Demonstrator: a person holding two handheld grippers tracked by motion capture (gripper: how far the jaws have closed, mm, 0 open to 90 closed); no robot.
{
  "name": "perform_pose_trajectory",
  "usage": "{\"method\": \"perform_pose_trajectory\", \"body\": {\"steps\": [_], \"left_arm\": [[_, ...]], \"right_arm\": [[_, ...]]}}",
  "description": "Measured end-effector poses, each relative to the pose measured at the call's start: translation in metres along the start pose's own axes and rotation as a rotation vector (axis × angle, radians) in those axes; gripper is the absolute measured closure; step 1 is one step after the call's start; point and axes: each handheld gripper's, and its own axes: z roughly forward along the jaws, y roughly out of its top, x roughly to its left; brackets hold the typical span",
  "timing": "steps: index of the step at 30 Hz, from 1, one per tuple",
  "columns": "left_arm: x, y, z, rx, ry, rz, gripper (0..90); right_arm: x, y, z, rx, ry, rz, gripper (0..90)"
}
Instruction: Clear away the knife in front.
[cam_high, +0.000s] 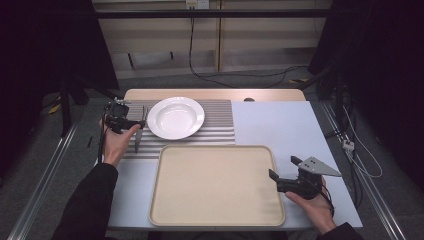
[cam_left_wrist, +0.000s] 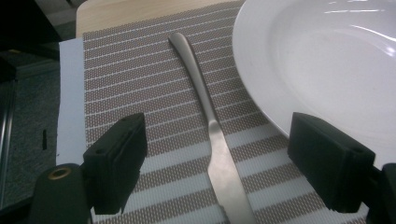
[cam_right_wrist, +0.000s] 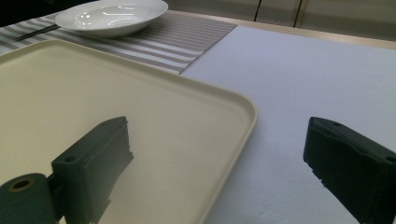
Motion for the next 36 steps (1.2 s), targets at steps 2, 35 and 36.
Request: {"method": "perform_pose_trajectory", "body": {"steps": [2,35,36], "left_arm": [[0.001,0.003,0.003,0.002,0.0,-0.005,22.6],[0.007,0.025,0.065,0.165,-0.03,-0.107,76.0],[0.006,0.026,0.064,0.178,-0.023,-0.091,76.2]], "right_arm": [[0.0,0.0,0.0,-0.002,0.002,-0.001,7.4],[0.001,-0.001,-0.001,0.0,0.005,-0.007,7.5],[0.001,-0.001,-0.001,0.0,0.005,-0.01,7.5]]}}
